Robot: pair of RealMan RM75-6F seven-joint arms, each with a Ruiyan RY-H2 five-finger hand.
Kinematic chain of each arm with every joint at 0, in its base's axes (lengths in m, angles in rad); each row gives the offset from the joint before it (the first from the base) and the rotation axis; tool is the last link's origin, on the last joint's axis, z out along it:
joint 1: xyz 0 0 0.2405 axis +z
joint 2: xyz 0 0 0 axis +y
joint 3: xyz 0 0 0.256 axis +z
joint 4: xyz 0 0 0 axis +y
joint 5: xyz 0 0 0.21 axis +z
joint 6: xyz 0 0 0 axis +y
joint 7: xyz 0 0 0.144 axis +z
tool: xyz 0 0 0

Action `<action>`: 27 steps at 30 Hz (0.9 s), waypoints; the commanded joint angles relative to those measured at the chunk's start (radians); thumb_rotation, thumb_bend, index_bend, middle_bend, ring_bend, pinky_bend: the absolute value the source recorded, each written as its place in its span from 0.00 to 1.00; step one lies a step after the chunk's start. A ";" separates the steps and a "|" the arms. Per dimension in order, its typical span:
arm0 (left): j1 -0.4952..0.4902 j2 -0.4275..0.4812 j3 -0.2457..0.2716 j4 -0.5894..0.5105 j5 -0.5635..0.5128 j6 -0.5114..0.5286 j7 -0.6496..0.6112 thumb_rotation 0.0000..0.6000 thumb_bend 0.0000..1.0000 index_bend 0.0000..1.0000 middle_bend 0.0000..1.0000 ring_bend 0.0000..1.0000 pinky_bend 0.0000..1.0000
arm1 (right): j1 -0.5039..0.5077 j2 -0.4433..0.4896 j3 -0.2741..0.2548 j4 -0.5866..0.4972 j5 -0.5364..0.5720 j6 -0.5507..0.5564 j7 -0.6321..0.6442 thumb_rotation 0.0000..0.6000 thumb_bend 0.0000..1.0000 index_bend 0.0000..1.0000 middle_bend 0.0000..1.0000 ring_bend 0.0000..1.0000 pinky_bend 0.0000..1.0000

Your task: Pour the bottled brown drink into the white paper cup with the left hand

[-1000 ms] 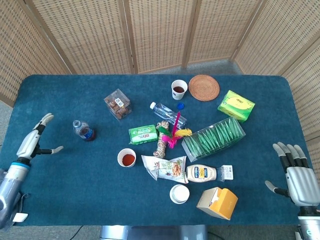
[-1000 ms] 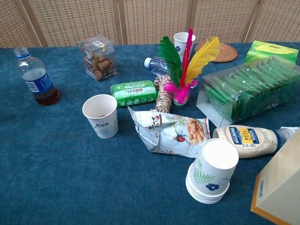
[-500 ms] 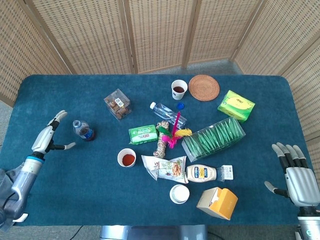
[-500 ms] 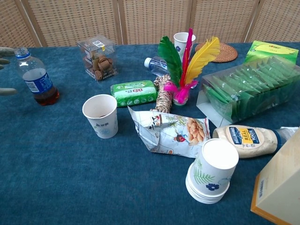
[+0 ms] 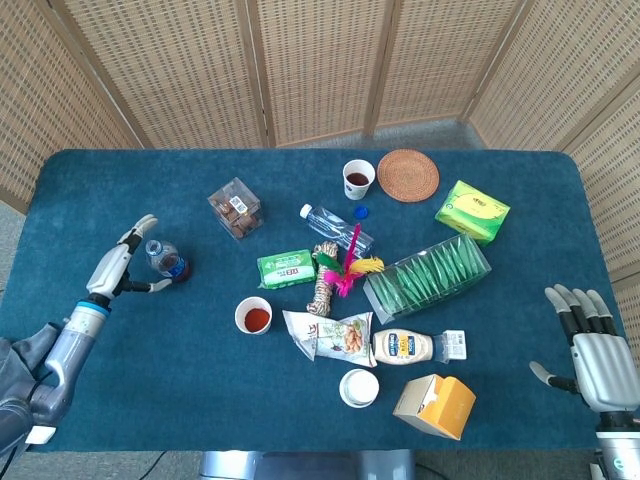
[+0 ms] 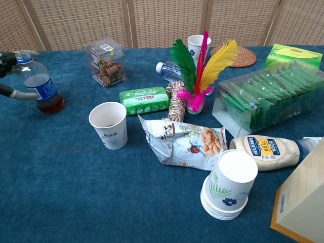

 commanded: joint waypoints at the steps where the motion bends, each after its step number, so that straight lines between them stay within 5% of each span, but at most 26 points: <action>1: -0.007 -0.006 0.002 0.001 -0.001 -0.009 0.005 1.00 0.18 0.00 0.00 0.00 0.00 | 0.000 0.002 0.001 0.001 0.001 0.000 0.004 1.00 0.00 0.00 0.00 0.00 0.00; 13: -0.028 -0.042 0.005 0.027 -0.010 -0.022 0.002 1.00 0.20 0.00 0.00 0.00 0.00 | 0.005 0.005 -0.002 0.003 0.002 -0.013 0.015 1.00 0.00 0.00 0.00 0.00 0.00; 22: -0.028 -0.065 0.002 0.052 -0.023 -0.017 -0.001 1.00 0.34 0.00 0.01 0.00 0.00 | 0.004 0.008 -0.003 0.003 -0.001 -0.010 0.022 1.00 0.00 0.00 0.00 0.00 0.00; 27: -0.027 -0.081 -0.001 0.063 -0.028 -0.008 0.014 1.00 0.39 0.27 0.21 0.02 0.08 | 0.003 0.010 -0.003 0.002 -0.004 -0.006 0.027 1.00 0.00 0.00 0.00 0.00 0.00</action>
